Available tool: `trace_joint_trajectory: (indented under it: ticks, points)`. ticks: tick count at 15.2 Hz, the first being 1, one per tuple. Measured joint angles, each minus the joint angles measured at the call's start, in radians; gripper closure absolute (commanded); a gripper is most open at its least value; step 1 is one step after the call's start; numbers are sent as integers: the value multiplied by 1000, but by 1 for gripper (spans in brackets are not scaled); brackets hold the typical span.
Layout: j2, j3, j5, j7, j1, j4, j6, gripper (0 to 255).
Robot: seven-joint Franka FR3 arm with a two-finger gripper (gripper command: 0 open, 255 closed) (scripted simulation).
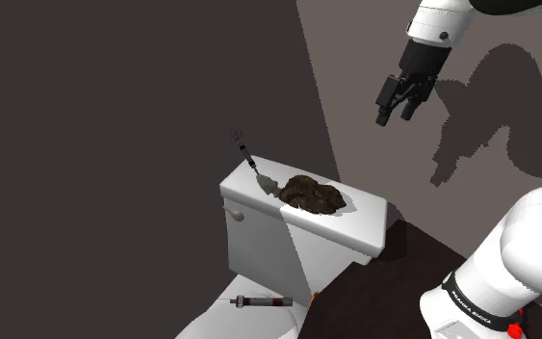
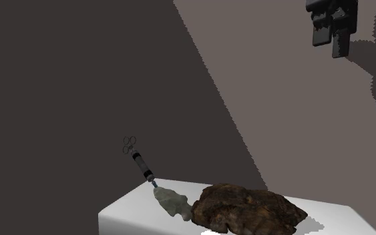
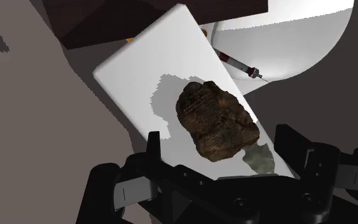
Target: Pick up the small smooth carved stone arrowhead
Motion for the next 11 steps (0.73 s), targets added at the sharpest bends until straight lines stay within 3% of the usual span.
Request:
trace_joint_trajectory:
  ticks: [3, 11]
  points:
    - [21, 1, 3, -9, 6, -19, 51, 0]
    - [180, 24, 29, -55, 49, -133, 400, 0]
